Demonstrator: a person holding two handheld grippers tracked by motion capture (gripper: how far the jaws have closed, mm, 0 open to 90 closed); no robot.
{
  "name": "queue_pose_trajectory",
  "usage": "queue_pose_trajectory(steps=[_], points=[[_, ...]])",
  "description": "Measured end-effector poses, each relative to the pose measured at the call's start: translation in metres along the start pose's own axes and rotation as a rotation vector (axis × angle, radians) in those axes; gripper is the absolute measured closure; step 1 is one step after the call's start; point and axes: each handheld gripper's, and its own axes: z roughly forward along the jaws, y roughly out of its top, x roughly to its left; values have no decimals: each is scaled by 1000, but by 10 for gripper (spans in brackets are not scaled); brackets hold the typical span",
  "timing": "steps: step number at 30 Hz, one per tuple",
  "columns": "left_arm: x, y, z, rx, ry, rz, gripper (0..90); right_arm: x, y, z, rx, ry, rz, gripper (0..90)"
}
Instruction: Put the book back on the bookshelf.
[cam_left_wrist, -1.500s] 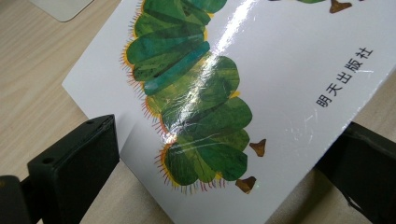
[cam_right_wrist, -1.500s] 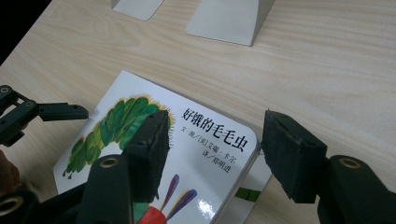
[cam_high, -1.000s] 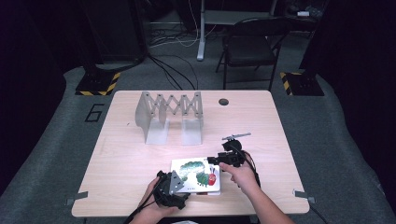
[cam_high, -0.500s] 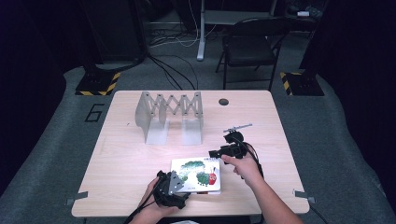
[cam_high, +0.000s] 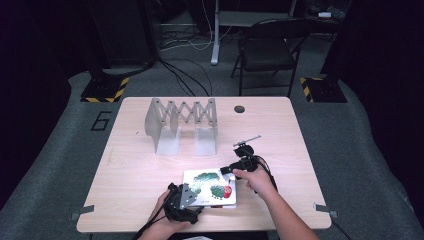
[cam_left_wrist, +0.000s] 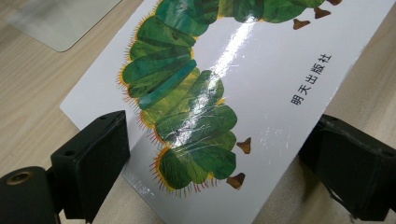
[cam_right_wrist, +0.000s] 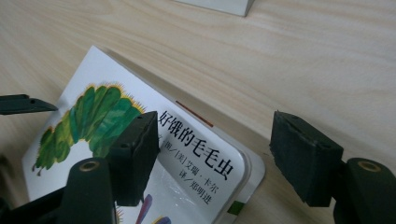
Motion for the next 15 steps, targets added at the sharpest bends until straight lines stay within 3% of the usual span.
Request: queue_pose_trajectory(steps=[2,8,15], points=[[0,0,0,-3,-1,0,86,-4,-2,2,2,41,13,322],[0,-1,0,-5,1,1,86,-10,-4,4,13,93,41,318],[0,-1,0,-7,2,0,86,-6,-5,8,34,115,35,311]])
